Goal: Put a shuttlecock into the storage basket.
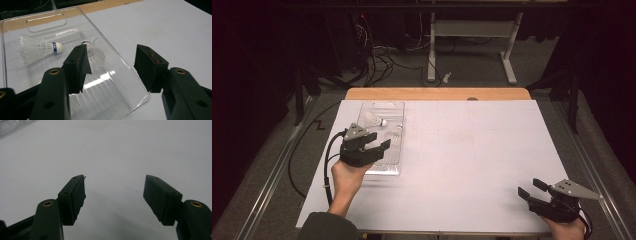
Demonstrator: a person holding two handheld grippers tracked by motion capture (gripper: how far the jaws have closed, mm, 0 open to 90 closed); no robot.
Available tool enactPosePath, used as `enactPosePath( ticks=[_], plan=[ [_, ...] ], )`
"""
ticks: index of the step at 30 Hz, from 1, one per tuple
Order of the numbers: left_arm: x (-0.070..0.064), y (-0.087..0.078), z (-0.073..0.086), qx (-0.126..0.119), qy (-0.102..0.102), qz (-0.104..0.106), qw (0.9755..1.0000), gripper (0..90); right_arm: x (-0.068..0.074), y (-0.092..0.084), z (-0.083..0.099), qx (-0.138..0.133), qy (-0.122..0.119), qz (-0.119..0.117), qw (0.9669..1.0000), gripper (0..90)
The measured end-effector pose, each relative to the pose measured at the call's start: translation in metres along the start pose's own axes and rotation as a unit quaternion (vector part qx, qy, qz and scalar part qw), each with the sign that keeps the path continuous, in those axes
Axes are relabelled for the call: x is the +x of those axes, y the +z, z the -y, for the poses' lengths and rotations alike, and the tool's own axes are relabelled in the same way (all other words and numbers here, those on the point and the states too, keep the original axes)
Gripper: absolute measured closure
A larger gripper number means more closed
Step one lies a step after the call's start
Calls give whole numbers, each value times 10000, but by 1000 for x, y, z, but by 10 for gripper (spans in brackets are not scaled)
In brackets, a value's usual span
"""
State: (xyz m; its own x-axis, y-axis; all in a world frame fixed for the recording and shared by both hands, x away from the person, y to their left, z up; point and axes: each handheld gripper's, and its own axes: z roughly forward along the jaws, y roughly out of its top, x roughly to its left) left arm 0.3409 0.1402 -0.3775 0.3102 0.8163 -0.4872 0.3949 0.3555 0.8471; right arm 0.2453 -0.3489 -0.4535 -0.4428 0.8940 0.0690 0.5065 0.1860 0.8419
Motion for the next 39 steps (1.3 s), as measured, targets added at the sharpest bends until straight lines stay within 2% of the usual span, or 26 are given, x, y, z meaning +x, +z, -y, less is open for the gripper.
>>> enactPosePath(
  ticks=[7, 16, 30, 39],
  plan=[
    [-4, -8, 0, -66, -2, 96, 9999, 436, -1, 0, 0, -15, -23, -3, 10000, 343],
    [-7, -15, 3, -79, 93, 157, 9998, 429, 0, 0, 0, -17, -25, -1, 10000, 343],
    [-5, -24, 6, -117, -1, 224, 9997, 415, 0, 0, 0, -24, -30, 0, 10000, 343],
    [-5, -30, 7, -136, 13, 246, 9996, 400, 0, 0, 0, -30, -30, 2, 10000, 342]
  ],
)
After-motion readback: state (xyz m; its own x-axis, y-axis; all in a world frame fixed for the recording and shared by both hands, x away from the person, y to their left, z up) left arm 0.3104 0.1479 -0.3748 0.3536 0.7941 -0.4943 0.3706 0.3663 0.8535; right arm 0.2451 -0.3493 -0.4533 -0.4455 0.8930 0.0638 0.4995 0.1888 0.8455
